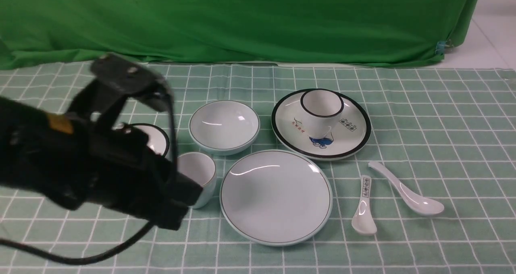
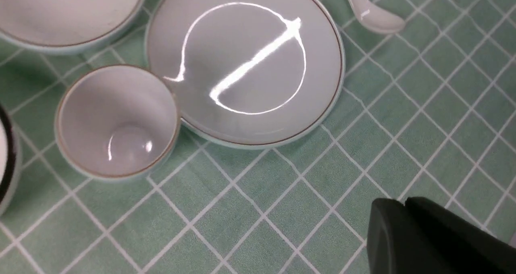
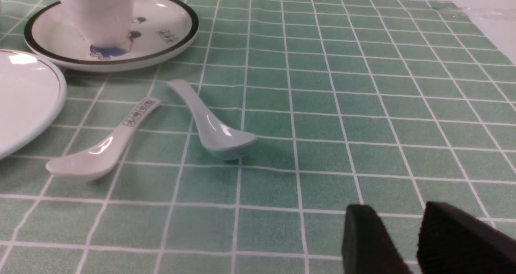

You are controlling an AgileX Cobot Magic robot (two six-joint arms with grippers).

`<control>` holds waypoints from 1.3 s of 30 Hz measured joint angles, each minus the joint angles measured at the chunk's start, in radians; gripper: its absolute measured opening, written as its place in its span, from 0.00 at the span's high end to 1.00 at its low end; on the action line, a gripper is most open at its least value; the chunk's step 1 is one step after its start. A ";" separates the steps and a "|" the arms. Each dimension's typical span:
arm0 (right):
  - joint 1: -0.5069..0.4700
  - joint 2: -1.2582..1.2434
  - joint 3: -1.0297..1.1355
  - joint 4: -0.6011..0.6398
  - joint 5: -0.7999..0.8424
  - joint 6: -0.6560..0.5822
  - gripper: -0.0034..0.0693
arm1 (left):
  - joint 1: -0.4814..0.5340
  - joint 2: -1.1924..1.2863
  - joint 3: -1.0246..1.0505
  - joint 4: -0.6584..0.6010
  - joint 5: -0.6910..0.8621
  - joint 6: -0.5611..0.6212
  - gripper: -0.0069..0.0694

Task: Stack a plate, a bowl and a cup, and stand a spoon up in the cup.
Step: Use the left arm to grab a blue rice bowl

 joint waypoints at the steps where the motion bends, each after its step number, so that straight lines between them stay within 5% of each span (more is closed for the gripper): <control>1: 0.000 0.000 0.000 0.000 0.000 0.000 0.62 | -0.016 0.044 -0.031 0.010 0.005 0.000 0.89; 5: 0.000 0.000 0.000 0.029 -0.028 0.036 0.62 | -0.031 0.160 -0.153 0.020 0.050 0.002 0.89; 14: 0.000 0.000 0.000 0.160 -0.312 0.395 0.62 | -0.031 0.337 -0.327 0.135 0.071 0.026 0.89; 17: 0.012 0.000 -0.019 0.165 -0.280 0.482 0.66 | -0.030 0.411 -0.386 0.174 0.074 0.034 0.89; 21: 0.092 0.048 -0.179 0.166 -0.057 0.400 0.77 | -0.006 0.539 -0.495 0.201 0.110 0.034 0.89; 24: 0.210 0.158 -0.398 0.168 0.208 0.217 0.81 | 0.022 0.661 -0.606 0.225 0.141 0.046 0.87; 29: 0.376 0.328 -0.637 0.168 0.524 0.022 0.82 | 0.041 0.843 -0.784 0.262 0.194 0.088 0.71; 34: 0.476 0.374 -0.669 0.167 0.554 -0.026 0.82 | 0.041 0.948 -0.883 0.261 0.196 0.109 0.46; 39: 0.492 0.374 -0.669 0.166 0.555 -0.034 0.81 | 0.041 1.000 -0.892 0.262 0.174 0.119 0.37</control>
